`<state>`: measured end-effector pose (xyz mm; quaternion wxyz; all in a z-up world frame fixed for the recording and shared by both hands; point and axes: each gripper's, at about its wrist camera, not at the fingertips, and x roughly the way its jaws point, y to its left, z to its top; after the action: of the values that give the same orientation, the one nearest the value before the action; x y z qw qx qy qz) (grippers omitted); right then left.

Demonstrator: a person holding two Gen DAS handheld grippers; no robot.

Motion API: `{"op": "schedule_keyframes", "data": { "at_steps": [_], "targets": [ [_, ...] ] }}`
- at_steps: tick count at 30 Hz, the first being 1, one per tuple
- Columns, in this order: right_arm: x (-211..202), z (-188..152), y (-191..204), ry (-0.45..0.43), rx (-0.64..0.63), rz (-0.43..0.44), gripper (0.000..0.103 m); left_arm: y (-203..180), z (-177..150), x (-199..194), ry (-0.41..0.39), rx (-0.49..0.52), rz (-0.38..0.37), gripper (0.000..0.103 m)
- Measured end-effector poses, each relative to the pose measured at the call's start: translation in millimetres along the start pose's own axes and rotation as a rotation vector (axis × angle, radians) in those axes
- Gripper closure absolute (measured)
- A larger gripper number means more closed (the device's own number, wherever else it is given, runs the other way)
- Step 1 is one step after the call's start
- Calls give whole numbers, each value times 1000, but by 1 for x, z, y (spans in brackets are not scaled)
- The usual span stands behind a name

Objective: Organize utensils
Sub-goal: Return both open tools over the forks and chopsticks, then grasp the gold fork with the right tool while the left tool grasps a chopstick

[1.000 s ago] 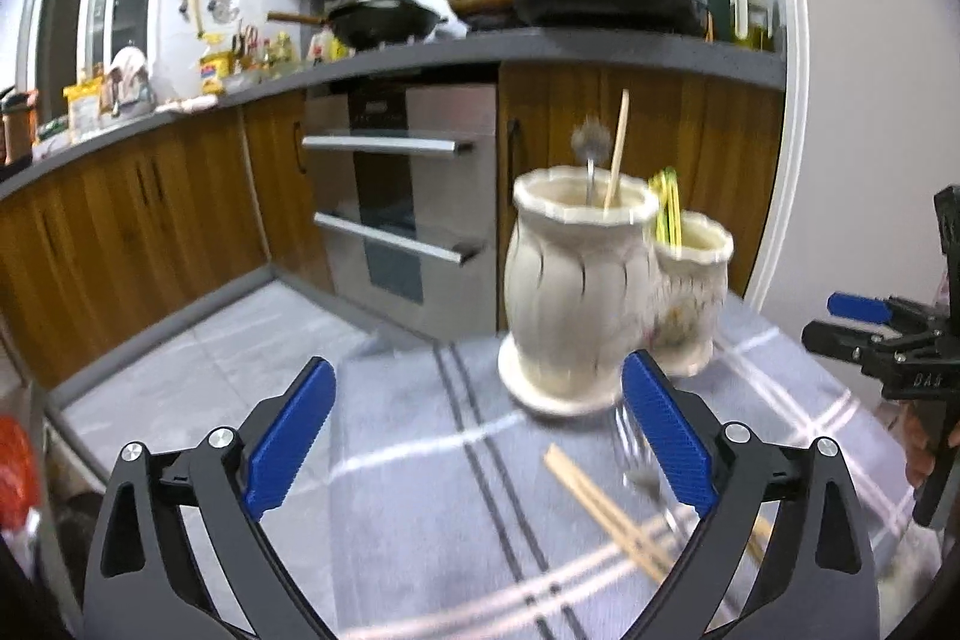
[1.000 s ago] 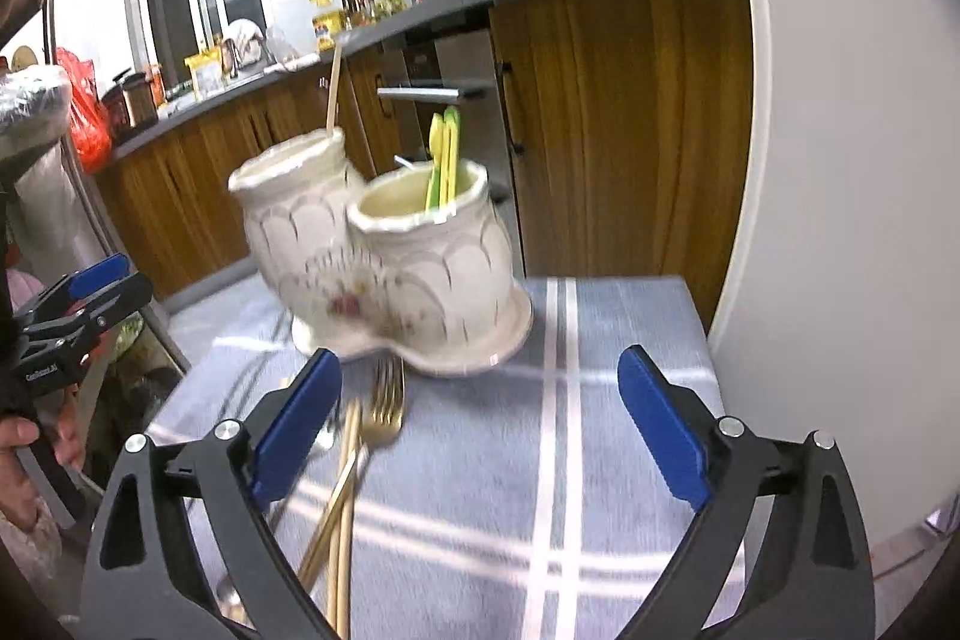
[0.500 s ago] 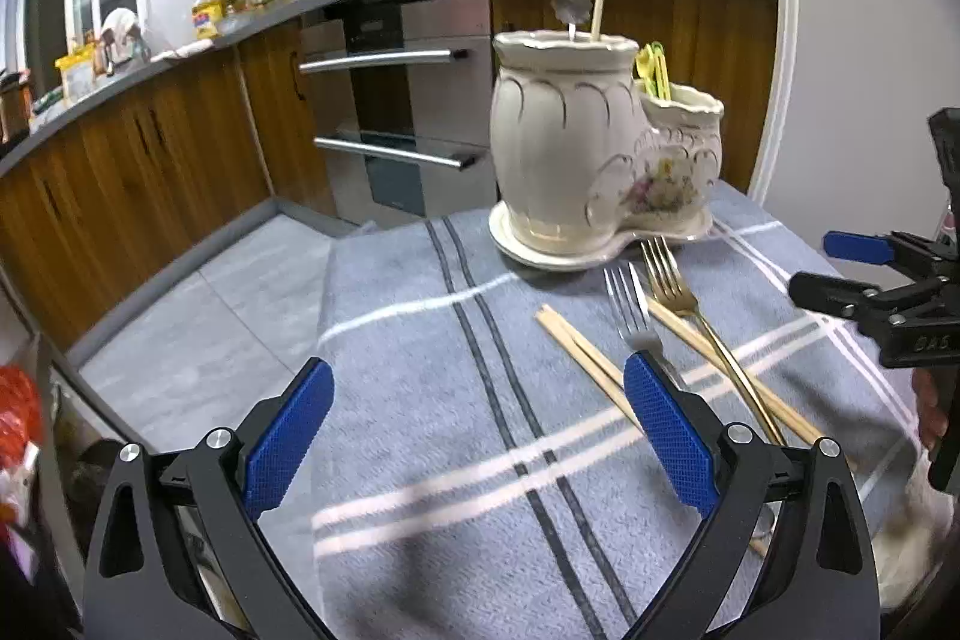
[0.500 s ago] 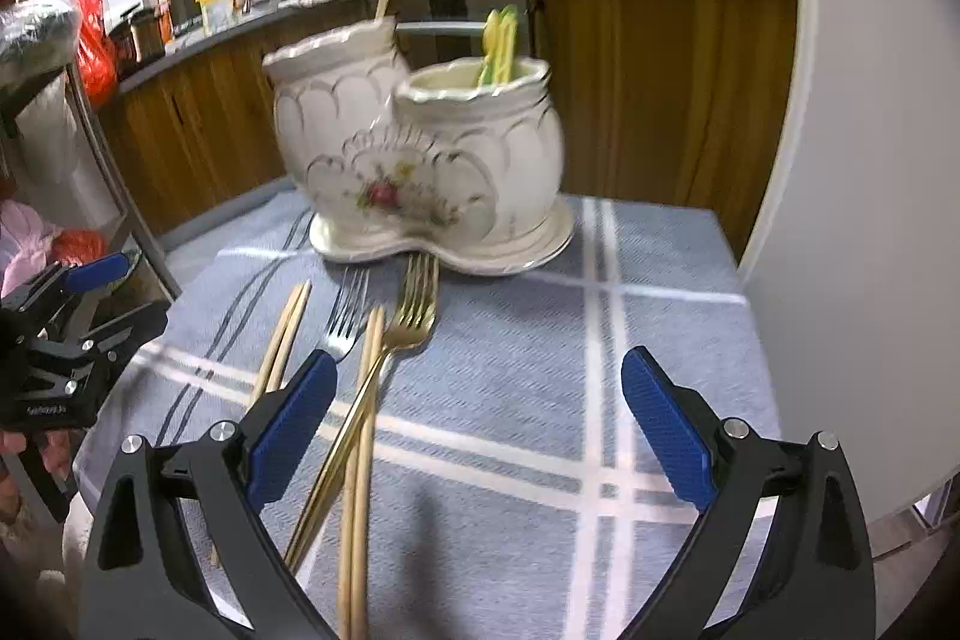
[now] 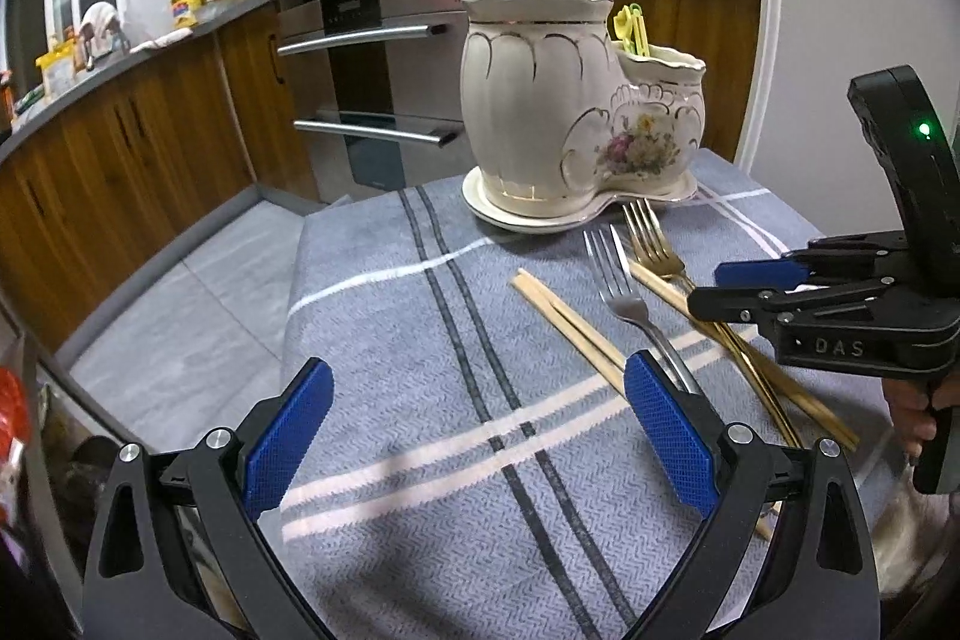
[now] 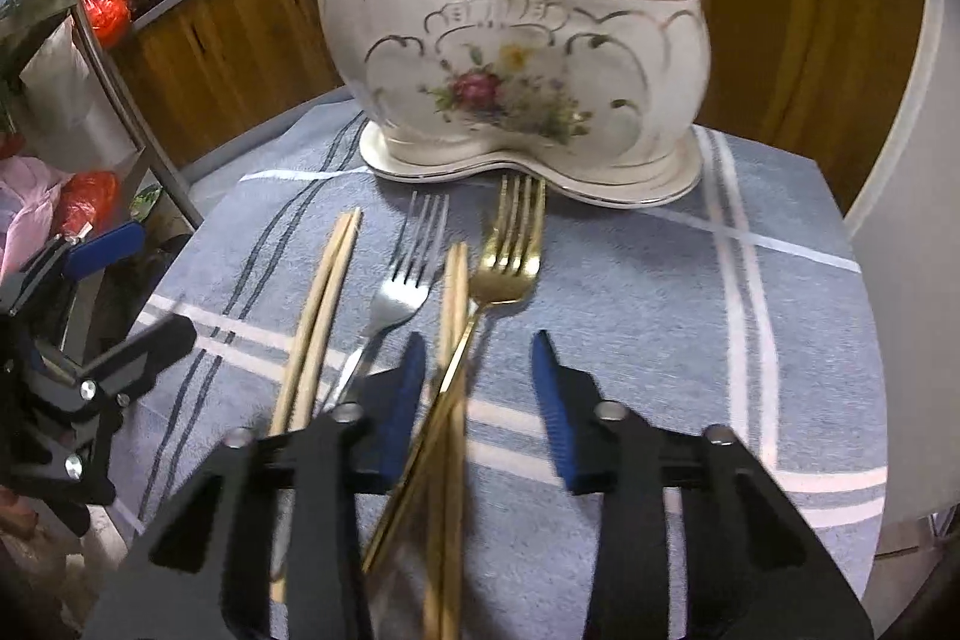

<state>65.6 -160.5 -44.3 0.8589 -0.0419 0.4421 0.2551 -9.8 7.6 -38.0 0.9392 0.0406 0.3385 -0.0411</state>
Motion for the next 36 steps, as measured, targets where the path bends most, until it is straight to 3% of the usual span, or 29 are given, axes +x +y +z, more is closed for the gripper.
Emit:
{"op": "schedule_keyframes", "data": {
  "at_steps": [4, 6, 15, 19, 28, 30, 31, 36],
  "targets": [
    [3, 2, -1, 12, 24, 22, 85, -1, 1, 3, 9, -5, -13, 6],
    [0, 1, -1, 12, 29, 33, 92, -2, 2, 4, 13, -4, -18, 6],
    [-18, -5, -12, -30, 61, 43, 97, -16, 8, 20, 103, -42, -42, 10],
    [-29, -10, -18, -53, 71, 53, 97, -25, 7, 28, 154, -60, -56, 33],
    [-52, -20, -32, -104, 72, 70, 97, -43, 3, 36, 208, -47, -35, 66],
    [-54, -21, -34, -111, 79, 76, 98, -45, 5, 39, 210, -35, -38, 77],
    [-55, -22, -35, -114, 82, 78, 98, -46, 6, 40, 212, -15, -39, 87],
    [-58, -26, -52, -110, 107, 91, 98, -42, 10, 39, 235, 45, -69, 91]
  ]
}}
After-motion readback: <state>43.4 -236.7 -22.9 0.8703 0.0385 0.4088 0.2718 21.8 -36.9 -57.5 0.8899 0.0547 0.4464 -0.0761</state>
